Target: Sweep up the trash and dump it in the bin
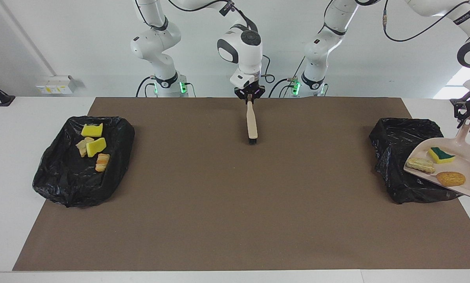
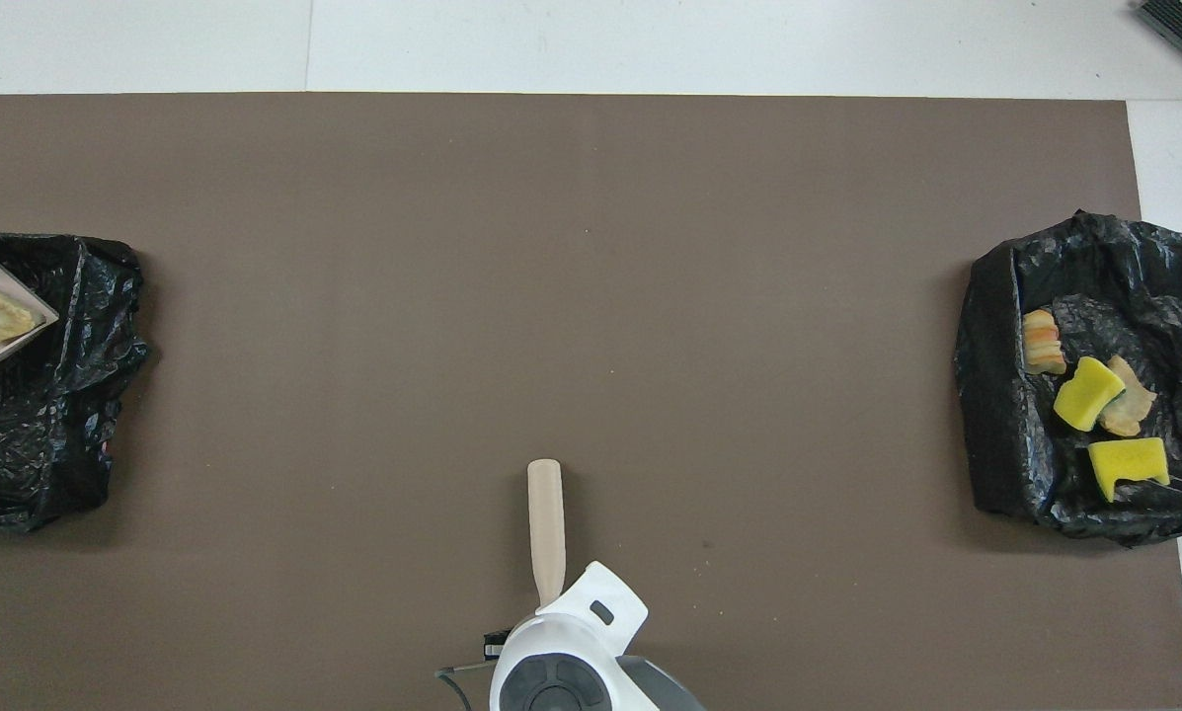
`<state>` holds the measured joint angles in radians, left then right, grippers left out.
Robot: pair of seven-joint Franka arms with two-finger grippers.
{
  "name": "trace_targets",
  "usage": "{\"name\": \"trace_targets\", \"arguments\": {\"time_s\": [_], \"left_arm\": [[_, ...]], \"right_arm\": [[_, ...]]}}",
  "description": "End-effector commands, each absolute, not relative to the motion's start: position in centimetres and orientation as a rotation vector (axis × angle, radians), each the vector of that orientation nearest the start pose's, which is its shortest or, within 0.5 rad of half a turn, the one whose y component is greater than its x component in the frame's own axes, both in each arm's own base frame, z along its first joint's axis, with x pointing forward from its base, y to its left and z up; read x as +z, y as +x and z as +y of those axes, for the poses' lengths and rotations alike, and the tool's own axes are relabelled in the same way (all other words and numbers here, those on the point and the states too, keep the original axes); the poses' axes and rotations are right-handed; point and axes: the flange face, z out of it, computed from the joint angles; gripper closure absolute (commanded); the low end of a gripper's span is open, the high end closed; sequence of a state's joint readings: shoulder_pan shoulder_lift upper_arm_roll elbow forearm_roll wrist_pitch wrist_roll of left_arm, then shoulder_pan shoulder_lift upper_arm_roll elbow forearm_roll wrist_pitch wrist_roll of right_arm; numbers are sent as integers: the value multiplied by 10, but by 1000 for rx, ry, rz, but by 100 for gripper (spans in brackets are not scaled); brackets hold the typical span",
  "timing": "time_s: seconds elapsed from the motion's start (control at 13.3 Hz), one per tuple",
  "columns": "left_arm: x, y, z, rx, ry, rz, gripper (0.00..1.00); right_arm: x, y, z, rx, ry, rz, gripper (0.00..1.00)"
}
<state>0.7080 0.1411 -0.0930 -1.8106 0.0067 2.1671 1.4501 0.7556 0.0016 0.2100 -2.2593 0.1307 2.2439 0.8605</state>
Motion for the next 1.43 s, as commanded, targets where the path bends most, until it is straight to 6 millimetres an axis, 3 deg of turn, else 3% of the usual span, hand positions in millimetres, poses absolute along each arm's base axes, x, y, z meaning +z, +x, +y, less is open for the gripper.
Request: {"name": "trace_targets", "arguments": {"time_s": [0.0, 0.3, 0.38, 0.45, 0.53, 0.83, 1.13, 1.35], "left_arm": [[493, 508, 361, -63, -2590, 1325, 100], [515, 527, 342, 259, -2279, 1547, 100], [520, 530, 338, 311, -2232, 1564, 100], [524, 534, 333, 344, -2199, 1581, 100], [527, 534, 333, 373, -2186, 1583, 100], [551, 553, 301, 533, -2011, 1651, 100], [580, 547, 283, 647, -1857, 1683, 100], [592, 560, 247, 850, -1607, 1719, 100]], "right_arm": [[354, 287, 432, 96, -3092, -30, 100], [349, 286, 433, 107, -3100, -22, 100], [347, 286, 433, 116, -3106, -22, 93], [346, 288, 433, 128, -3112, -23, 65], [349, 289, 434, 135, -3117, -20, 1], [396, 317, 432, 192, -3145, 6, 0], [463, 364, 403, 240, -3150, -77, 0], [499, 396, 371, 284, -3146, -149, 0]]}}
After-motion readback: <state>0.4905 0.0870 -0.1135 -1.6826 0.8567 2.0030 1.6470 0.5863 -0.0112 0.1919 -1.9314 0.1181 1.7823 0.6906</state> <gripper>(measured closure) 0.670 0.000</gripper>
